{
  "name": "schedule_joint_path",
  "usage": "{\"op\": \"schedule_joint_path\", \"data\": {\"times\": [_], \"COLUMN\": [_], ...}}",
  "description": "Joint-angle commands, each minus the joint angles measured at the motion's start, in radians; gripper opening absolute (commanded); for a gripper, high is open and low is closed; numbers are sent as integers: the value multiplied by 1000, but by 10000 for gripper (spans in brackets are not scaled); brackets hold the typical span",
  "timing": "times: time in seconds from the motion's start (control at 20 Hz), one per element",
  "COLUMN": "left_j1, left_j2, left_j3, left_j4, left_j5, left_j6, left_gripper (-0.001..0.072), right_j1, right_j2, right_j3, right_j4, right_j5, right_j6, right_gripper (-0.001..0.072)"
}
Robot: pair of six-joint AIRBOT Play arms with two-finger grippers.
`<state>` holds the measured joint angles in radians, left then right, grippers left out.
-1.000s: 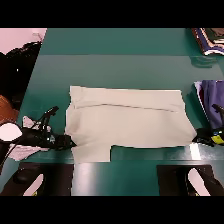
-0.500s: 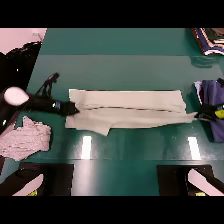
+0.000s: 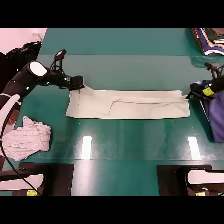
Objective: Fold the shirts.
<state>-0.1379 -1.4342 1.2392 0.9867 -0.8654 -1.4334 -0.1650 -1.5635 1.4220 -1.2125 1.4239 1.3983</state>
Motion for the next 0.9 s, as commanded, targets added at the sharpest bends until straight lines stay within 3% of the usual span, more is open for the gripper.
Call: {"op": "schedule_joint_path", "data": {"times": [0.0, 0.05, 0.1, 0.3, 0.35, 0.45, 0.5, 0.55, 0.75, 0.85], "left_j1": [2, 2, 2, 2, 2, 1, 1, -1, -20, -40], "left_j2": [-30, -30, -29, -14, -11, -6, -7, -7, -8, -8], "left_j3": [30, 30, 30, 35, 35, 35, 35, 35, 35, 35], "left_j4": [11, 11, 11, 9, 8, 4, 0, 1, 0, -1], "left_j5": [77, 76, 77, 24, -5, -65, -84, -101, -130, -122], "left_j6": [0, -4, -10, -7, -7, 2, 1, 2, 2, 1], "left_gripper": [122, 451, 633, 622, 543, 79, 34, 35, 33, 25], "right_j1": [1, -3, -12, -71, -101, -159, -189, -220, -302, -290], "right_j2": [-100, -117, -129, -129, -130, -130, -130, -131, -184, -220], "right_j3": [114, 138, 158, 178, 172, 123, 85, 40, -94, -111], "right_j4": [63, 90, 118, 140, 140, 147, 148, 151, 360, 385], "right_j5": [-23, -39, -42, 32, 80, 126, 121, 114, 108, 104], "right_j6": [16, 15, 14, -66, -92, -117, -118, -127, -252, -278], "right_gripper": [65, 305, 458, 471, 471, 476, 575, 679, 674, 660]}}
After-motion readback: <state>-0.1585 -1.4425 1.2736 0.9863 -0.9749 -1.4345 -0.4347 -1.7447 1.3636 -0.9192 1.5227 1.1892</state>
